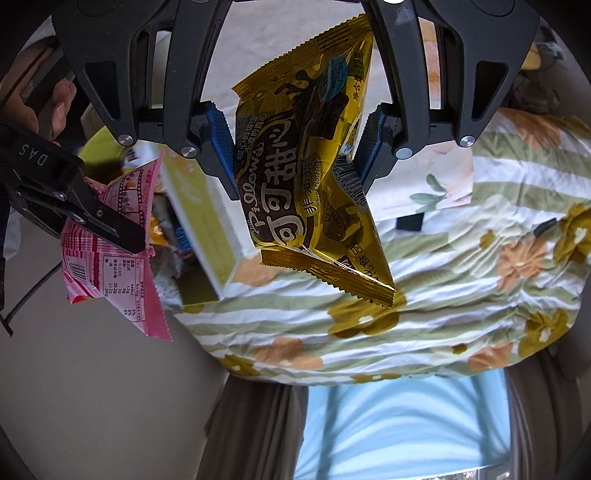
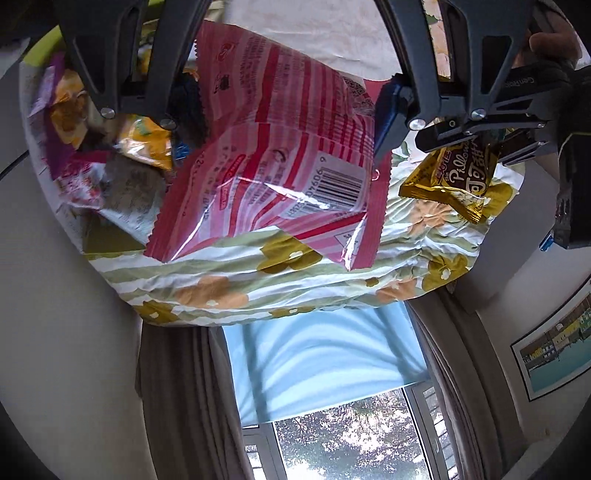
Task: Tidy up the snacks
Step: 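Lower both packets into the yellow box and open both grippers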
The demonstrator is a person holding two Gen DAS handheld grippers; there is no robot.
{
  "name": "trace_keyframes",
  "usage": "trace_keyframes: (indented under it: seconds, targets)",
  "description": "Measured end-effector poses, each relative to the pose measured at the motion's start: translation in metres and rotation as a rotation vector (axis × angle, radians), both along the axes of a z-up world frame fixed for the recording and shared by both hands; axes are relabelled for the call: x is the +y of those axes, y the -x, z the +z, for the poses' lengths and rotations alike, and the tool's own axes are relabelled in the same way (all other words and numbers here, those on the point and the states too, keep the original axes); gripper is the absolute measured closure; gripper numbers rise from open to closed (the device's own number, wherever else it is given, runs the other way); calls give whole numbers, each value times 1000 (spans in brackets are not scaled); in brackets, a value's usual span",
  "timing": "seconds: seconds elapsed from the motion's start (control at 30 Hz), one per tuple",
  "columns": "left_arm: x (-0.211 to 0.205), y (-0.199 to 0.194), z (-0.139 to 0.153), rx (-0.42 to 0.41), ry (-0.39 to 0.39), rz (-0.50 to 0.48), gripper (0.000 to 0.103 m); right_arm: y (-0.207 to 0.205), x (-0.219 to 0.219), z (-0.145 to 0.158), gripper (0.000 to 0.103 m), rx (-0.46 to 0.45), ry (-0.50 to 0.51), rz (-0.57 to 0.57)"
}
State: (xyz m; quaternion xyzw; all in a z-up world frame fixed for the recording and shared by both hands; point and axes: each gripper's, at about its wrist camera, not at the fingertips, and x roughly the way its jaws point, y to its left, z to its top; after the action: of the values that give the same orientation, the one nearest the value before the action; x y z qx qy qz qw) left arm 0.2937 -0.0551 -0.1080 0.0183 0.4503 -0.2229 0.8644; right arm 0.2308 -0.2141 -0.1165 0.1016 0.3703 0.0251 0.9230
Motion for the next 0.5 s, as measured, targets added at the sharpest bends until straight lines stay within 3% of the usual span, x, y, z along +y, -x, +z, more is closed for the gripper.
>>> trace_keyframes:
  seconds: [0.27, 0.5]
  targets:
    - [-113, 34, 26, -28, 38, -73, 48, 41, -108, 38, 35, -34, 36, -79]
    - [-203, 53, 5, 51, 73, -117, 48, 61, -171, 39, 35, -39, 24, -116]
